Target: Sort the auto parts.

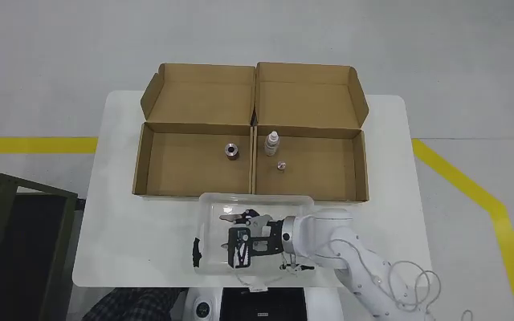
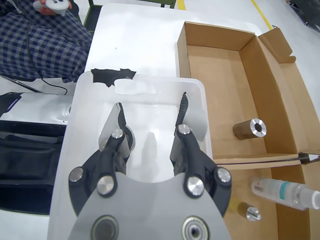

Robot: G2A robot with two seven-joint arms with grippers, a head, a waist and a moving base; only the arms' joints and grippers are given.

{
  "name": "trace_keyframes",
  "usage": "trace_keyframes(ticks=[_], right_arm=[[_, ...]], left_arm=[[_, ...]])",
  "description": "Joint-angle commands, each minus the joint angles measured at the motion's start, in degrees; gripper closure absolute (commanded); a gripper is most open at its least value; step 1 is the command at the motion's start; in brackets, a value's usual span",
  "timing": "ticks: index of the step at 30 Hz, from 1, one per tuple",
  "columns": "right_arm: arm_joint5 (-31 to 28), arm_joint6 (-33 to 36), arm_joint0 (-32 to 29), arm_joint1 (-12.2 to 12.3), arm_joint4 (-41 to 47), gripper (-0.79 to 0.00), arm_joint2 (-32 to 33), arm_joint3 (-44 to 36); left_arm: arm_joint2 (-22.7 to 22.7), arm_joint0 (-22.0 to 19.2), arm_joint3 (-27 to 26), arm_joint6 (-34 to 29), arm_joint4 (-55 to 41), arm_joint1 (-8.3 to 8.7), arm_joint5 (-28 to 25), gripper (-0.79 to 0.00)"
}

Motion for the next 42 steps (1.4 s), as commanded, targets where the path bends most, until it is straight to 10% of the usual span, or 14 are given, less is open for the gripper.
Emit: trace_keyframes(ticks=[1,9,42], right_arm=[[-0.9,-0.4,-0.7,0.3,-0.2,-0.416,0.2,0.0],[-3.6,-1.6,-3.0,1.5,-1.9,-0.536,1.3,-0.3],[-0.4,-7.9,1.4,2.0,-8.1,-0.533,-5.4,10.4]], left_arm=[[0.0,0.0,0.0,0.0,0.0,0.00,0.0,-0.785],[0.0,0.0,0.0,0.0,0.0,0.00,0.0,-0.785],[0.0,0.0,0.0,0.0,0.0,0.00,0.0,-0.785]])
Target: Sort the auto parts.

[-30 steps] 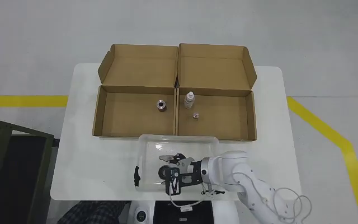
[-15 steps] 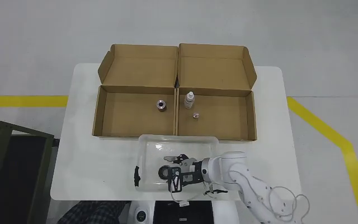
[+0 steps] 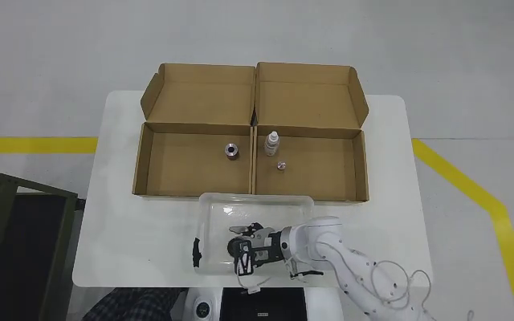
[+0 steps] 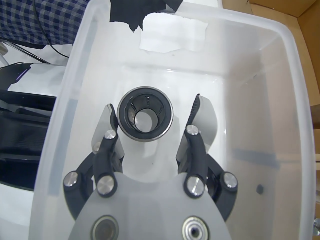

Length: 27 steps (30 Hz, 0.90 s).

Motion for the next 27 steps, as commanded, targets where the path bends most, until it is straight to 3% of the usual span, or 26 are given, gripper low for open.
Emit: trace_keyframes(ticks=[1,6,10,13,14,27], right_arm=[[0.1,-0.3,0.4,-0.1,0.0,-0.536,-0.6,0.5],[0.6,-1.4,1.2,-0.3,0.2,-0.486,-1.8,1.9],[1.2,-2.2,1.8,-0.4,0.4,-0.314,-2.4,2.6],[1.2,-2.5,2.2,-0.4,0.8,-0.108,-2.5,2.9],[1.1,-2.8,2.3,-0.4,1.0,-0.003,-2.5,2.9],[1.5,-4.7,2.7,0.2,6.6,0.000,0.2,-0.5]], left_arm=[[0.0,0.0,0.0,0.0,0.0,0.00,0.0,-0.785],[0.0,0.0,0.0,0.0,0.0,0.00,0.0,-0.785],[0.0,0.0,0.0,0.0,0.0,0.00,0.0,-0.785],[0.0,0.0,0.0,0.0,0.0,0.00,0.0,-0.785],[0.0,0.0,0.0,0.0,0.0,0.00,0.0,-0.785],[0.0,0.0,0.0,0.0,0.0,0.00,0.0,-0.785]])
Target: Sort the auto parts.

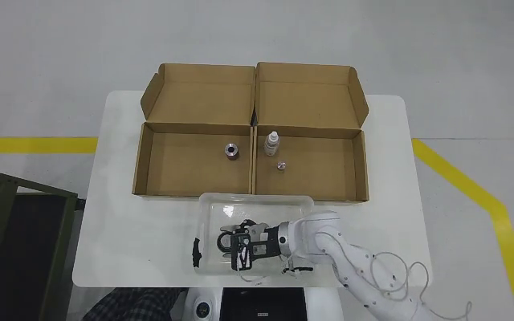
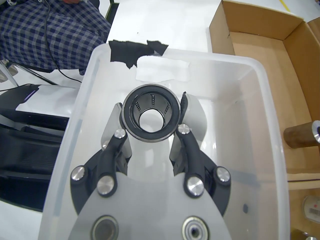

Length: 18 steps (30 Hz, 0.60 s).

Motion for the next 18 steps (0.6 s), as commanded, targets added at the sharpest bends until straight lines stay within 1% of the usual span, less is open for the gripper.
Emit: trace_keyframes(ticks=[1,10,18], right_arm=[[0.2,-0.2,0.0,0.1,1.2,0.000,0.9,-1.0],[0.3,-0.8,-1.3,1.4,7.3,0.000,7.3,-7.4],[0.8,-3.1,-3.7,2.5,13.4,0.000,13.9,-10.9]], left_arm=[[0.0,0.0,0.0,0.0,0.0,0.00,0.0,-0.785],[0.0,0.0,0.0,0.0,0.0,0.00,0.0,-0.785],[0.0,0.0,0.0,0.0,0.0,0.00,0.0,-0.785]])
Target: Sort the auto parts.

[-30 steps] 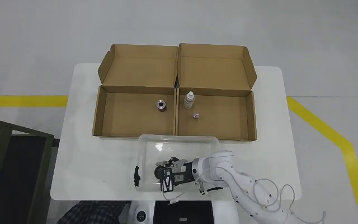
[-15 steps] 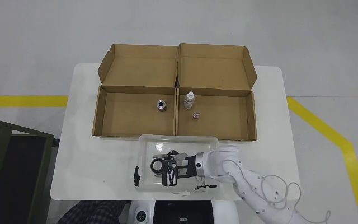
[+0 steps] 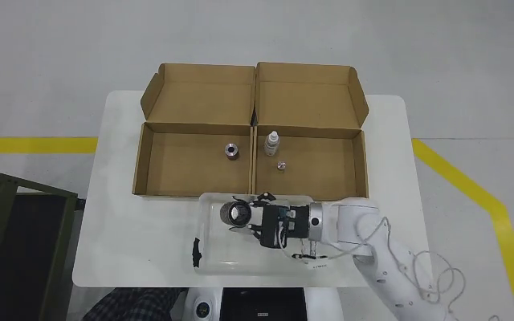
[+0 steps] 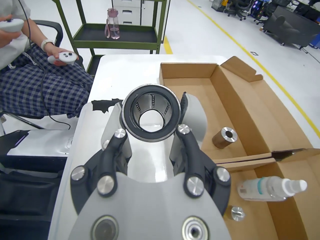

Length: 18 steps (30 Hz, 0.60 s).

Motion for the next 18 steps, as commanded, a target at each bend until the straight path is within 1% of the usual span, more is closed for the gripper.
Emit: trace_keyframes(ticks=[1,10,18], right_arm=[[0.0,-0.4,-0.5,0.3,1.3,0.000,1.6,-0.6],[-0.7,-3.5,-2.8,1.4,7.4,0.000,8.4,-2.5],[-0.5,-5.7,-3.9,1.9,11.4,0.000,11.7,-2.7]], left_arm=[[0.0,0.0,0.0,0.0,0.0,0.00,0.0,-0.785],[0.0,0.0,0.0,0.0,0.0,0.00,0.0,-0.785],[0.0,0.0,0.0,0.0,0.0,0.00,0.0,-0.785]])
